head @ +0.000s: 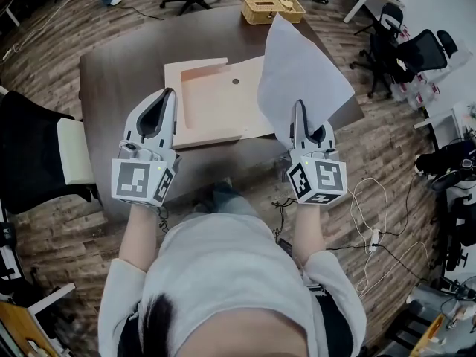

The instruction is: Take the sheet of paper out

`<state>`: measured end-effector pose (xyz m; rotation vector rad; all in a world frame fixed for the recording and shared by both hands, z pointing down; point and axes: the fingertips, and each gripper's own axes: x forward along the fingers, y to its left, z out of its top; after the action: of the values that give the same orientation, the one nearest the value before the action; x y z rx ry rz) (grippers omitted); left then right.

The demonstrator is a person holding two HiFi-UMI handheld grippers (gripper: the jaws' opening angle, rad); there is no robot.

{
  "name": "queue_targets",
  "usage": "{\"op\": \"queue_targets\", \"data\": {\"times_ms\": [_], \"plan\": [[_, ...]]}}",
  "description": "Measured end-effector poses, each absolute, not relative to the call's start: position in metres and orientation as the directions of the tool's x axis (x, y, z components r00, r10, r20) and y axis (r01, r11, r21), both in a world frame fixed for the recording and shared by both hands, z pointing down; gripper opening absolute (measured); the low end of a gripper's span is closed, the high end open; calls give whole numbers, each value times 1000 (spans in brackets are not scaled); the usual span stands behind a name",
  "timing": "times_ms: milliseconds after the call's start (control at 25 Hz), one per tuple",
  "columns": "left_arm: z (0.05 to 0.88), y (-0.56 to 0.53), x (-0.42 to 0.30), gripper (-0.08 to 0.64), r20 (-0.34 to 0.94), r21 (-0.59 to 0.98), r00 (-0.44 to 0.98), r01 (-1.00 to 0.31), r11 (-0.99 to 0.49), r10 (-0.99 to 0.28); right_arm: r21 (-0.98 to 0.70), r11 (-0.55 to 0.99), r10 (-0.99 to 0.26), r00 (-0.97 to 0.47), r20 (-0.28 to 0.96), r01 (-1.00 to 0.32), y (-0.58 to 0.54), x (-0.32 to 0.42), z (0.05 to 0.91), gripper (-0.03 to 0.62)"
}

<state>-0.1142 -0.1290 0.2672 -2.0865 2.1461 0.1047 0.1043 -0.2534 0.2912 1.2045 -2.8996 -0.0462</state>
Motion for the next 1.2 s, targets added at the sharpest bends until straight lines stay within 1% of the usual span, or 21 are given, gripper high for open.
{"op": "queue_targets", "data": {"times_ms": [1200], "plan": [[266, -97, -112, 9, -154, -56, -6, -998, 15, -988, 84, 674, -729, -679, -92, -734, -215, 102, 275, 14]]}}
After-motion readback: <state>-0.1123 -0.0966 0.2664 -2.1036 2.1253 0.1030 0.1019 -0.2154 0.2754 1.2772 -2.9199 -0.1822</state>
